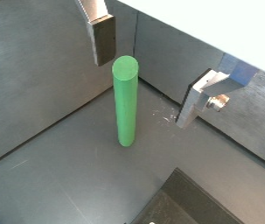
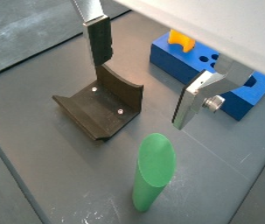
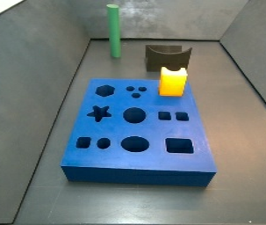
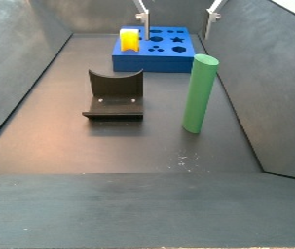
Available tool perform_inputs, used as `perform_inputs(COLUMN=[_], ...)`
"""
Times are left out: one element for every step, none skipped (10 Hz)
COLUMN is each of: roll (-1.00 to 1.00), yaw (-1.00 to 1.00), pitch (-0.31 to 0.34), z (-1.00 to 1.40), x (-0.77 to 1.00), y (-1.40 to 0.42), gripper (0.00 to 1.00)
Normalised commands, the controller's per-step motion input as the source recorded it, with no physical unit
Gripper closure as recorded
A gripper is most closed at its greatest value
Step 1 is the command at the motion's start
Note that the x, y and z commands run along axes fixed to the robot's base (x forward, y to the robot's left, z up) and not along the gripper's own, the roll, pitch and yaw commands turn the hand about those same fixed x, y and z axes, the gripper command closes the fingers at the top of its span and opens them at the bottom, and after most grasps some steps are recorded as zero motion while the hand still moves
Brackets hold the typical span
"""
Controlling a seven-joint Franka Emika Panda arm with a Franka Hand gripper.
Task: Pick up the oval object. Move up. Move to above the board. Insert the oval object.
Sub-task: Pick up the oval object.
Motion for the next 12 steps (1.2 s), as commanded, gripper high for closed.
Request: perform_inputs(roll=[-0.05, 0.00, 0.00, 0.02, 0.11, 0.15, 0.02, 0.00, 0.00, 0.01, 0.00, 0.01], yaw=[0.20, 0.15, 0.16, 0.14, 0.25, 0.45, 0.72, 0.77, 0.63, 0.00, 0.00, 0.00], pitch=[-0.049, -0.029, -0.073, -0.100, -0.091, -0.076, -0.130, -0.144, -0.136, 0.000, 0.000, 0.000], z=[0.00, -0.18, -0.30, -0.35, -0.40, -0.45, -0.44, -0.48, -0.34, 0.00, 0.00, 0.00], x=[-0.07, -0.57, -0.71, -0.81, -0.89, -0.76, -0.32, -0.08, 0.00, 0.00, 0.00, 0.00], y=[0.39, 0.41, 0.39, 0.23, 0.02, 0.00, 0.00, 0.00, 0.00, 0.00, 0.00, 0.00], gripper=[0.00, 0.00, 0.00, 0.00, 0.00, 0.00, 0.00, 0.00, 0.00, 0.00, 1.00, 1.00])
